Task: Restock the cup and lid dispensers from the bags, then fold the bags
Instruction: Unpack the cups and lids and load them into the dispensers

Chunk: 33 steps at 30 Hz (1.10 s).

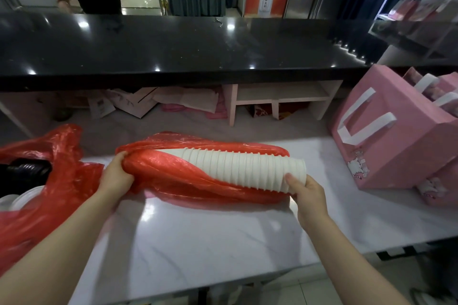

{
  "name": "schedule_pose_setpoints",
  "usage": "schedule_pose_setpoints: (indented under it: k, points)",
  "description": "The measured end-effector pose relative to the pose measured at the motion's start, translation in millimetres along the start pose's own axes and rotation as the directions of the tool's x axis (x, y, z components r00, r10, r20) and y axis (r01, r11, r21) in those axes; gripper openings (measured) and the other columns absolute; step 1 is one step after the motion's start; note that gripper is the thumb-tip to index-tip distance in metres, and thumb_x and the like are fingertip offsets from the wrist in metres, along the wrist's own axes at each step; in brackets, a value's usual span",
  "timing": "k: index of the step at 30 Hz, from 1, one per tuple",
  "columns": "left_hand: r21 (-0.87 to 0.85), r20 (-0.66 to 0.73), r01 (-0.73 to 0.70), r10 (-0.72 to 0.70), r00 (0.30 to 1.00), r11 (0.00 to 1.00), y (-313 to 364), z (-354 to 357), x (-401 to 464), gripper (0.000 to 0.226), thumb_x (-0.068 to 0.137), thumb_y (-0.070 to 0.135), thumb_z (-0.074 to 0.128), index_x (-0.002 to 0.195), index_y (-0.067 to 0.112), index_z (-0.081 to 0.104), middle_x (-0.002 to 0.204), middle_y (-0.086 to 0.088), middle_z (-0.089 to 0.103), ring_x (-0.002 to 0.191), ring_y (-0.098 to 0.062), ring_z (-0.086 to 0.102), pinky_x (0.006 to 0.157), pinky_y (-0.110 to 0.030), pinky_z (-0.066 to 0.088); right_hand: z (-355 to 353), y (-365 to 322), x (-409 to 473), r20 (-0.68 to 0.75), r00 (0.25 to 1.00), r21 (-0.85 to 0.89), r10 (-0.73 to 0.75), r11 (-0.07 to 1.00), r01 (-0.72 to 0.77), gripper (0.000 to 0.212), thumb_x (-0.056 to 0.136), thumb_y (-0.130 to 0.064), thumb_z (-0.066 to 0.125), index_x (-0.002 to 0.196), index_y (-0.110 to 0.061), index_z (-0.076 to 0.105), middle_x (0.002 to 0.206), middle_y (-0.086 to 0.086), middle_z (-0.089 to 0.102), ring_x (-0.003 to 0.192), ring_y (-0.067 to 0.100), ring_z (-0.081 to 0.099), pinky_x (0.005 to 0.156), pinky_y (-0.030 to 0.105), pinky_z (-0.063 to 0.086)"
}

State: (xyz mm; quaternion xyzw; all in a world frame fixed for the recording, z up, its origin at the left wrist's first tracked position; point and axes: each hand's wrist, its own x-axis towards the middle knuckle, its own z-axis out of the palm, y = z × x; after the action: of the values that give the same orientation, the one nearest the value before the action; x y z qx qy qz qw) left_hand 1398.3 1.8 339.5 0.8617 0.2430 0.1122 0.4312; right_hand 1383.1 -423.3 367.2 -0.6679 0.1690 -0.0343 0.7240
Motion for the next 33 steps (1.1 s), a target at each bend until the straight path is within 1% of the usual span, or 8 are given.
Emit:
schedule_pose_setpoints:
  k: [9, 17, 20, 23, 25, 28, 31, 33]
  points:
    - [0.173, 0.055, -0.003, -0.007, 0.998, 0.985, 10.8, -1.0, 10.9, 0.078, 0.067, -0.013, 0.043, 0.133, 0.028, 0.047, 0.129, -0.020, 0.053, 0.114, -0.039, 0.051, 0.099, -0.050, 0.044, -12.9, -12.5, 13.6, -0.006, 0.979, 0.224, 0.205, 0.954, -0.199, 0.009, 0.092, -0.017, 0.060, 0.100, -0.016, 0.064, 0.097, 0.007, 0.068, 0.087, 0.026, 0.062, 0.077, 0.038, 0.047]
    - [0.213, 0.060, -0.210, 0.201, 0.978, 0.954, 66.9, -3.2, -6.3, 0.071, 0.073, -0.005, 0.059, 0.138, 0.022, 0.049, 0.159, -0.012, 0.010, 0.142, -0.033, 0.021, 0.111, -0.044, 0.032, -13.2, -26.3, 26.8, 0.017, 0.973, 0.345, 0.229, 0.912, -0.221, 0.033, 0.091, -0.013, 0.061, 0.123, -0.006, 0.056, 0.114, 0.012, 0.065, 0.105, 0.033, 0.061, 0.084, 0.047, 0.052]
    - [-0.190, -0.074, -0.223, 0.212, 0.974, 0.956, 83.2, -9.6, -20.9, 0.064, 0.075, -0.015, 0.044, 0.125, 0.022, 0.060, 0.154, -0.006, 0.030, 0.136, -0.022, 0.036, 0.079, -0.014, 0.048, -12.9, -27.8, 29.9, 0.005, 0.974, 0.321, 0.226, 0.922, -0.216, 0.039, 0.089, -0.014, 0.063, 0.126, -0.006, 0.054, 0.117, 0.012, 0.064, 0.108, 0.033, 0.059, 0.087, 0.047, 0.051]
    - [-0.545, -0.142, -0.148, 0.083, 0.986, 0.825, 93.6, -21.9, -33.0, 0.058, 0.079, -0.018, 0.038, 0.107, 0.025, 0.067, 0.134, -0.006, 0.055, 0.120, -0.018, 0.055, 0.078, -0.024, 0.051, -13.5, -31.5, 33.4, 0.016, 0.973, 0.294, 0.229, 0.929, -0.223, 0.043, 0.089, -0.017, 0.064, 0.129, -0.006, 0.053, 0.121, 0.013, 0.062, 0.111, 0.035, 0.057, 0.087, 0.047, 0.049]
    - [-0.516, -0.096, -0.162, 0.131, 0.987, 0.841, 100.3, -28.2, -42.5, 0.042, 0.088, -0.009, 0.049, 0.118, 0.018, 0.061, 0.121, -0.005, 0.062, 0.111, -0.016, 0.059, 0.092, -0.031, 0.049, -13.3, -35.1, 34.2, 0.054, 0.971, 0.280, 0.232, 0.930, -0.237, 0.041, 0.089, -0.020, 0.064, 0.126, -0.007, 0.054, 0.120, 0.014, 0.063, 0.108, 0.035, 0.058, 0.079, 0.044, 0.050]
    - [-0.354, -0.062, -0.249, 0.243, 0.968, 0.901, 111.2, -29.7, -60.1, 0.030, 0.091, 0.008, 0.059, 0.120, 0.018, 0.059, 0.103, 0.009, 0.066, 0.091, -0.002, 0.061, 0.077, -0.009, 0.048, -13.7, -39.1, 34.9, 0.126, 0.964, 0.261, 0.236, 0.929, -0.262, 0.043, 0.089, -0.022, 0.063, 0.128, -0.008, 0.054, 0.120, 0.014, 0.063, 0.105, 0.036, 0.058, 0.071, 0.039, 0.047]
    - [-0.219, -0.113, -0.288, 0.269, 0.956, 0.932, 122.6, -31.5, -75.7, 0.026, 0.089, 0.010, 0.063, 0.115, 0.016, 0.061, 0.101, 0.004, 0.067, 0.091, -0.009, 0.061, 0.075, -0.014, 0.048, -13.4, -44.5, 37.5, 0.191, 0.953, 0.225, 0.233, 0.935, -0.274, 0.043, 0.089, -0.023, 0.062, 0.128, -0.008, 0.054, 0.122, 0.015, 0.062, 0.111, 0.038, 0.056, 0.075, 0.040, 0.047]
    - [-0.160, -0.150, -0.322, 0.300, 0.942, 0.933, 129.8, -32.5, -83.5, 0.033, 0.088, 0.006, 0.063, 0.121, 0.010, 0.059, 0.100, 0.006, 0.064, 0.089, 0.005, 0.058, 0.076, -0.008, 0.043, -15.1, -46.1, 40.9, 0.214, 0.951, 0.176, 0.225, 0.948, -0.264, 0.040, 0.089, -0.022, 0.063, 0.126, -0.009, 0.056, 0.116, 0.010, 0.065, 0.107, 0.035, 0.058, 0.077, 0.042, 0.049]
